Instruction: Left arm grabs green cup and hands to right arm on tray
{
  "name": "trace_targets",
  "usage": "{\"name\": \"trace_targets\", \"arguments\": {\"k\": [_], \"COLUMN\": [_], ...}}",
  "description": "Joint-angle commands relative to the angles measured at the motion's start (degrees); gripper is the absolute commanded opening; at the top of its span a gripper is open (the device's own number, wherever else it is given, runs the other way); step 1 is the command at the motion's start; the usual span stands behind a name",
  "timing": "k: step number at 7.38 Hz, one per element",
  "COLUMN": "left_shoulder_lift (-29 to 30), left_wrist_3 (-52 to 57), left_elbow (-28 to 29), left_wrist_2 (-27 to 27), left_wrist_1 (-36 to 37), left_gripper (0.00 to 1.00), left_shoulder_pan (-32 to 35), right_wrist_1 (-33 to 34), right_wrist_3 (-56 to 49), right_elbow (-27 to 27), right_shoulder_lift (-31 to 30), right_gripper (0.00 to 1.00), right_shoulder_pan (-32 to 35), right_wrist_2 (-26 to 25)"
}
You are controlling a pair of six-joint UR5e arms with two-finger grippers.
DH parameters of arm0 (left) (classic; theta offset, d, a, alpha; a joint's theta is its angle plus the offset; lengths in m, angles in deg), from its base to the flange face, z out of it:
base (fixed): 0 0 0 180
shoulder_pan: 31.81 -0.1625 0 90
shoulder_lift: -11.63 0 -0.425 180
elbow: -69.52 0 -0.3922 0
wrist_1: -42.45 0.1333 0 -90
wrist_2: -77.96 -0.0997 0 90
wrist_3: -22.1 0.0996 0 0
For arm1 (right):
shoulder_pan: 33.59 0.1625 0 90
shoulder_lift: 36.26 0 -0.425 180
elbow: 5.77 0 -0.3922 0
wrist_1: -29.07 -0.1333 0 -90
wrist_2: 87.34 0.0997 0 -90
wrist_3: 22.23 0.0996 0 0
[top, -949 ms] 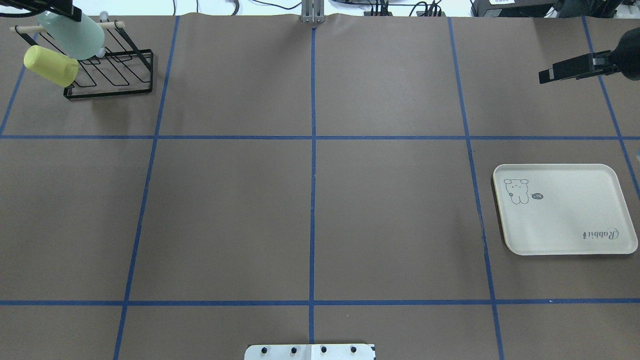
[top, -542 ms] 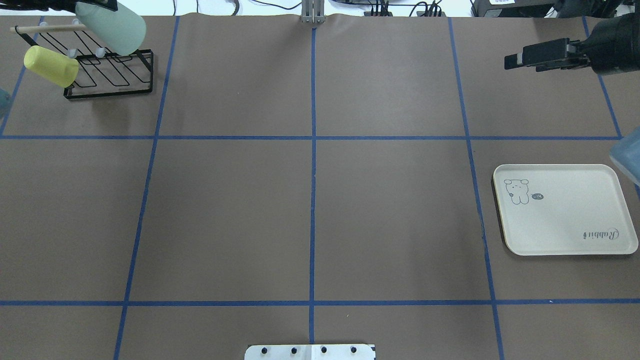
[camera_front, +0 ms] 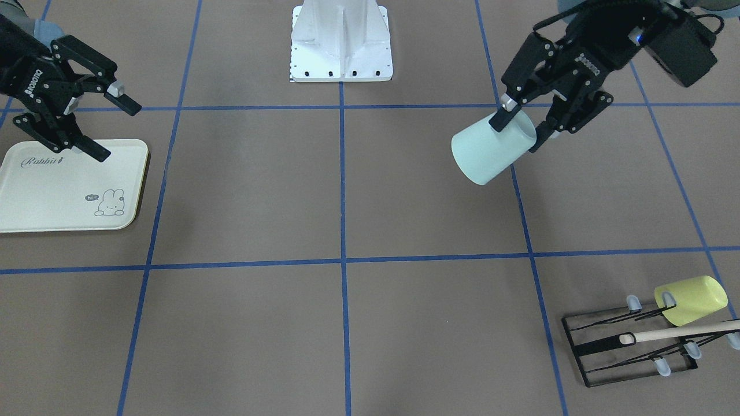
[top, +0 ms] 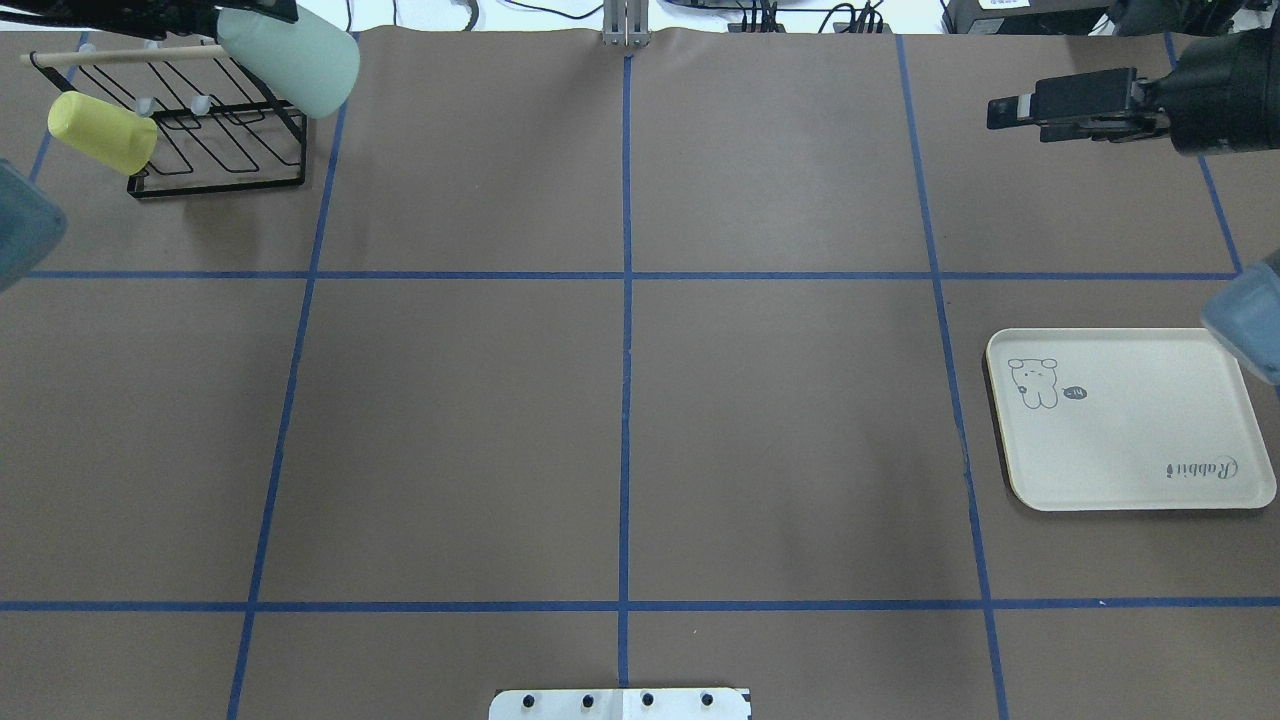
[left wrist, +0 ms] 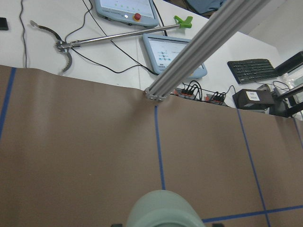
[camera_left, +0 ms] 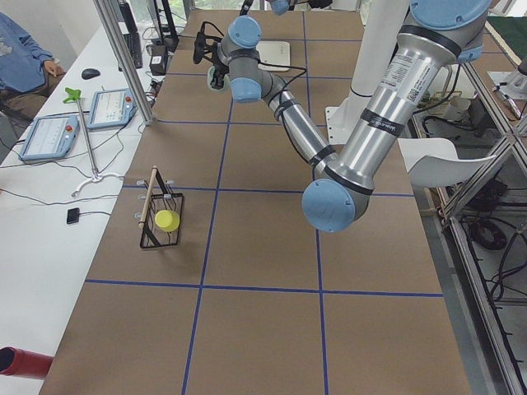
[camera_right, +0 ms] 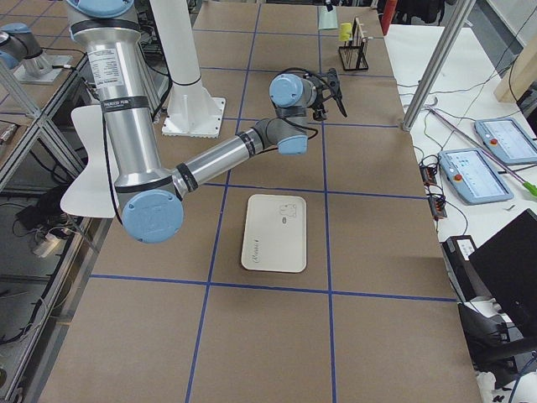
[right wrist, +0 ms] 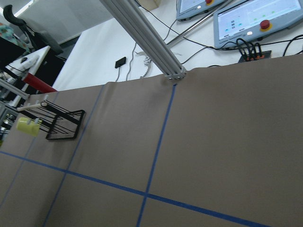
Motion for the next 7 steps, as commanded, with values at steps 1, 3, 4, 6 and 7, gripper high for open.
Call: {"name": "trace_targets", "arguments": {"k": [1, 3, 4, 6, 7], "left_shoulder_lift": [1.47, 3.75, 5.94, 7.63, 7.81], "left_wrist_3": [-11.49, -19.77, -22.24, -23.49, -24.8], "left_elbow": [-1.72, -1.64, -1.64, -1.9, -2.08], "left_wrist_2": [0.0, -0.08, -0.08, -0.17, -0.17], "left_wrist_1": [-8.72, -15.42, -16.14, -16.58, -16.85], "left_gripper": [0.02, 0.02, 0.02, 0.02, 0.02], "left_shoulder_pan": [-2.81, -5.18, -6.49, -8.08, -8.17], "right_wrist_1": [-16.16, -24.98, -26.49, -32.72, -33.09], "right_wrist_3": [10.39, 13.57, 14.45, 17.0, 17.1], "right_elbow": [-0.15, -0.59, -0.77, -0.68, -0.68], "right_shoulder_lift": [0.01, 0.96, 3.24, 8.85, 10.71], "right_gripper": [1.0, 1.0, 1.0, 1.0, 1.0], "right_shoulder_pan": [-8.13, -16.57, -21.22, -29.85, -31.88], "right_wrist_2": [-10.5, -21.83, -27.11, -37.84, -38.67]}}
